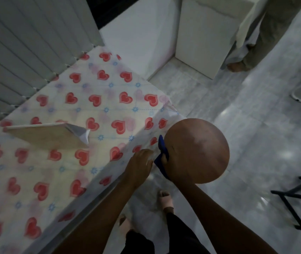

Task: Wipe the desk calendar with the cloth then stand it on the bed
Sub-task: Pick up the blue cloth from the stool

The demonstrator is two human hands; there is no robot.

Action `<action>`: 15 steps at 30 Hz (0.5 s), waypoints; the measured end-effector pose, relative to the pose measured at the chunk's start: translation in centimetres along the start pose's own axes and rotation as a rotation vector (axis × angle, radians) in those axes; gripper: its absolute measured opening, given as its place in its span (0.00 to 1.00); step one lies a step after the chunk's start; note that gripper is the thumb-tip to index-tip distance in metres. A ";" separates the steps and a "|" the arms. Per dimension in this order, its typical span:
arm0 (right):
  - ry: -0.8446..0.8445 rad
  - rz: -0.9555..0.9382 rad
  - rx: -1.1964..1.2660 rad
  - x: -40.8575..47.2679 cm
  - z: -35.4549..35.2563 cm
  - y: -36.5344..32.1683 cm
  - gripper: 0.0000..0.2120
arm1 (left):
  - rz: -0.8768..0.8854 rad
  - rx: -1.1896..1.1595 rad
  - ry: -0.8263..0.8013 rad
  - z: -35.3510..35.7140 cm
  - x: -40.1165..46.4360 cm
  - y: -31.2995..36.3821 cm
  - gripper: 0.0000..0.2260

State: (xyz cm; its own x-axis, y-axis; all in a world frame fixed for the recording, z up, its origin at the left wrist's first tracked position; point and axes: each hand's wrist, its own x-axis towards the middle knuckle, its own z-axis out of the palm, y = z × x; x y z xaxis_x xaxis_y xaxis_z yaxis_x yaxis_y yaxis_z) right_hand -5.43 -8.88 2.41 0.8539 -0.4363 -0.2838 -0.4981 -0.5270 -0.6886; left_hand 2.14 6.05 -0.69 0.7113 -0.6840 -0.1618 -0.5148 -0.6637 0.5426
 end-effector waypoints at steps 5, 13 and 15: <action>0.027 -0.059 0.171 -1.4 4.1 -5.0 0.08 | -0.110 -0.035 0.063 -3.7 -4.5 -3.4 0.17; 0.166 -0.203 0.261 -3.8 9.7 -12.5 0.02 | -0.099 -0.029 0.263 -11.4 -13.1 -10.2 0.14; 0.147 -0.164 0.264 -4.2 11.2 -14.2 0.05 | -0.046 0.022 0.324 -13.1 -14.7 -12.3 0.13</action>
State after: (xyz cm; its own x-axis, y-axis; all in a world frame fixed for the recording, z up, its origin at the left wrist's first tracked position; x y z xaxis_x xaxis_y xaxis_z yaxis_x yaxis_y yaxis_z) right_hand -0.24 8.56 5.89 0.8790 -0.4719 -0.0687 -0.2832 -0.4006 -0.8714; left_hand 4.27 28.17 5.81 0.8475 -0.5236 0.0867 -0.4863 -0.7007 0.5221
